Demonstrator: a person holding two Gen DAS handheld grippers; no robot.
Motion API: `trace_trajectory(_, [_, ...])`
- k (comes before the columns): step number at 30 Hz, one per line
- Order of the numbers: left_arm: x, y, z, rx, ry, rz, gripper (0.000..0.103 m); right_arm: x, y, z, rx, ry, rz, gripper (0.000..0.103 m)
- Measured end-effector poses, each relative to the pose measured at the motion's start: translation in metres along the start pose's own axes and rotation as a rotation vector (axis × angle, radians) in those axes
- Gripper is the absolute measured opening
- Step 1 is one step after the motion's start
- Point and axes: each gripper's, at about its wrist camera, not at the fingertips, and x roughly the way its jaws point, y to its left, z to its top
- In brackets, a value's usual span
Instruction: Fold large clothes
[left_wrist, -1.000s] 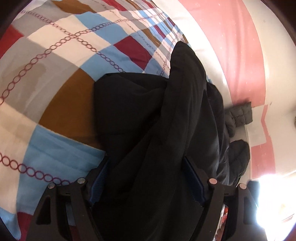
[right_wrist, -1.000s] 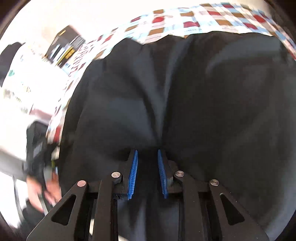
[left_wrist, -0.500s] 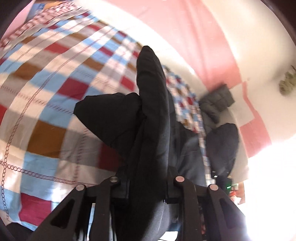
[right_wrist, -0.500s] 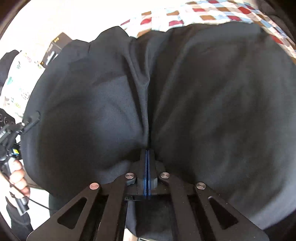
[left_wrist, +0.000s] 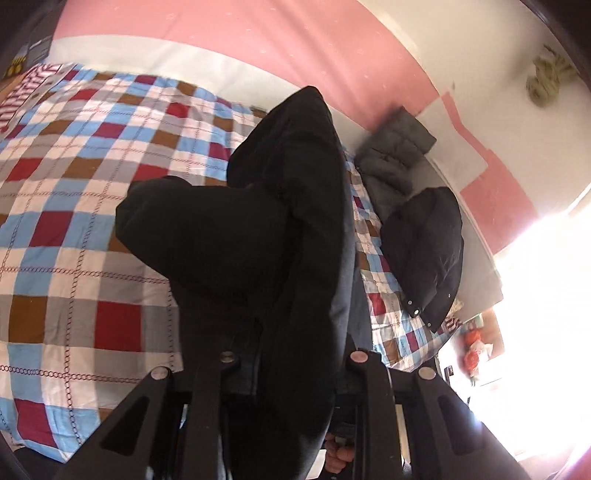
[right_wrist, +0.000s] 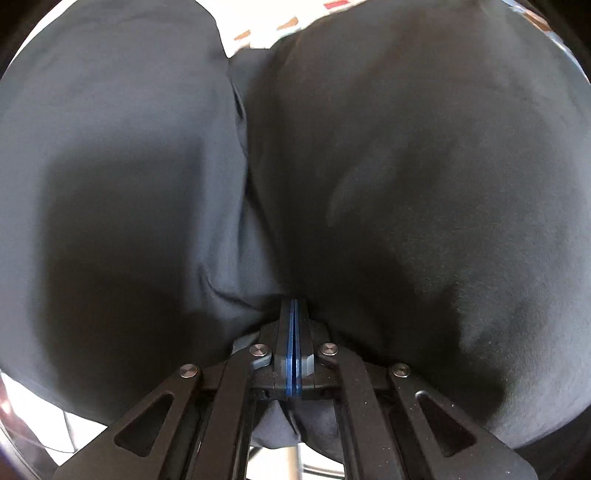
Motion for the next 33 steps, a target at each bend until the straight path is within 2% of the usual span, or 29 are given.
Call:
trace_trajectory(8, [0.023,-0.043,0.002,0.042,0.032,0.087,0.025,-0.032,-0.025,0.013,0.044,-0.086,0.026,0.001])
trace_trajectory(13, [0.054,-0.083,-0.01,0.131,0.06,0.149,0.025,-0.029,-0.039,0.018,0.1,-0.102,0.062,0.0])
trace_trajectory(14, [0.062,-0.091,-0.014,0.153,0.07,0.16,0.025,-0.041,-0.054,0.011,0.105,-0.122,0.064,0.0])
trace_trajectory(15, [0.068,-0.095,-0.017,0.173,0.076,0.167,0.025,-0.053,-0.068,0.002,0.11,-0.135,0.067,0.0])
trace_trajectory(18, [0.072,-0.092,-0.02,0.176,0.072,0.152,0.025,-0.069,-0.081,0.004,0.121,-0.163,0.069,0.0])
trace_trajectory(21, [0.047,-0.061,-0.015,0.118,0.02,0.142,0.025,-0.085,-0.091,0.006,0.106,-0.189,0.051,0.001])
trace_trajectory(24, [0.008,-0.01,-0.009,0.025,-0.055,0.183,0.026,-0.091,-0.094,0.008,0.079,-0.208,0.022,0.001])
trace_trajectory(25, [-0.003,0.01,-0.008,-0.012,-0.074,0.201,0.026,-0.089,-0.082,0.005,0.075,-0.21,0.017,0.001])
trace_trajectory(27, [-0.019,0.053,-0.011,-0.095,-0.089,0.239,0.026,-0.088,-0.077,0.004,0.063,-0.217,-0.004,0.001])
trace_trajectory(30, [-0.022,0.117,-0.023,-0.205,-0.088,0.285,0.027,-0.087,-0.077,0.002,0.056,-0.211,-0.02,0.001])
trace_trajectory(33, [-0.011,0.174,-0.042,-0.305,-0.073,0.287,0.03,-0.092,-0.072,0.004,0.033,-0.216,-0.049,0.001])
